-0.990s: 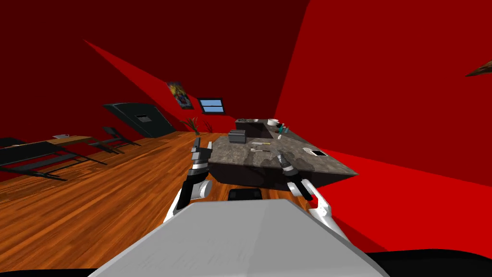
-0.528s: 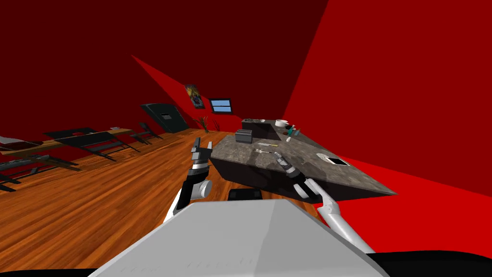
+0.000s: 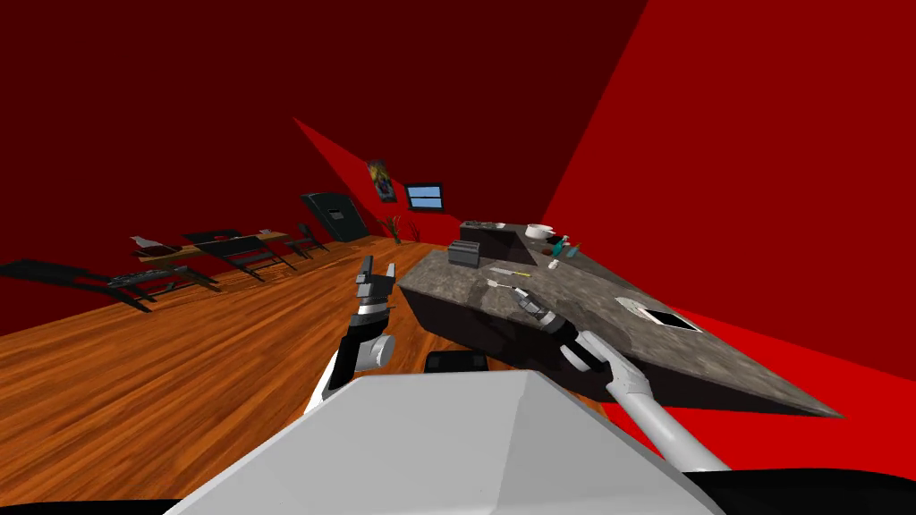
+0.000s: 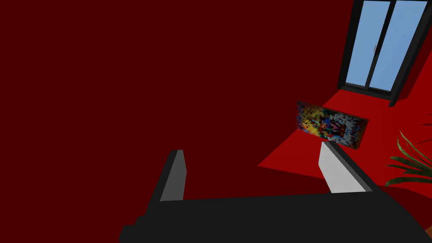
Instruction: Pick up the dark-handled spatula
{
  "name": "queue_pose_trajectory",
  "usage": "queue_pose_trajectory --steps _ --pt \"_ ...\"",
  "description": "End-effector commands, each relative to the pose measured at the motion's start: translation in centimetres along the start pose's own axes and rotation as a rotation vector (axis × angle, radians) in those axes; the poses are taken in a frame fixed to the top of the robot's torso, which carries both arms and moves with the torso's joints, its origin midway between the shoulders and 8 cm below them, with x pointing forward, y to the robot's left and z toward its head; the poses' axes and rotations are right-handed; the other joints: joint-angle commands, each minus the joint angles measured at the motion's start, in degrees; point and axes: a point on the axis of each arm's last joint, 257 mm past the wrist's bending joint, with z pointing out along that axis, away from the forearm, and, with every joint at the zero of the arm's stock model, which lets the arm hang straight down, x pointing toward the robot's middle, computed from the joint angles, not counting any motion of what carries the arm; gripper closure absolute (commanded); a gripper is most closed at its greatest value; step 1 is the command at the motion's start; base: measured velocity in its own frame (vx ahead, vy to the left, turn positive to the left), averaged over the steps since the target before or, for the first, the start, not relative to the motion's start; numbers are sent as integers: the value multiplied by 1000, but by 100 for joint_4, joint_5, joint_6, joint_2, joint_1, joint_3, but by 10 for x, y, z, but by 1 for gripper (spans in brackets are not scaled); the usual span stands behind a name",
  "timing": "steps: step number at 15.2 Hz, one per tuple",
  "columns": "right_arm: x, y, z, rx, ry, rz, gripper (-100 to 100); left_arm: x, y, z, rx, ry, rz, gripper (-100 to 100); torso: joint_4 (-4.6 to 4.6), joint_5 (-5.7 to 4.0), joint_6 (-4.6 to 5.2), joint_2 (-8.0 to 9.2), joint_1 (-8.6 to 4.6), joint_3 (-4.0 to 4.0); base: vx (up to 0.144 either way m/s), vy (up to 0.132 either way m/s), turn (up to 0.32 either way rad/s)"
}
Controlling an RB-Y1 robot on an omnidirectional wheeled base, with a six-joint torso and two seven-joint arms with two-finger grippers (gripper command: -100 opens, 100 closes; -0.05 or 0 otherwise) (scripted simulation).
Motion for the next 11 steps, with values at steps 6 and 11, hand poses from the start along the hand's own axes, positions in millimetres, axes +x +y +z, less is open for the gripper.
queue_pose_trajectory --steps 6,11 --pt "26 -46 -33 49 181 -121 -100 0 0 0 0 0 0 0 0 1 1 -2 4 -1 6 33 238" --pt "38 -85 -70 90 337 -217 -100 0 0 0 0 0 0 0 1 0 0 6 0 3 -7 29 227"
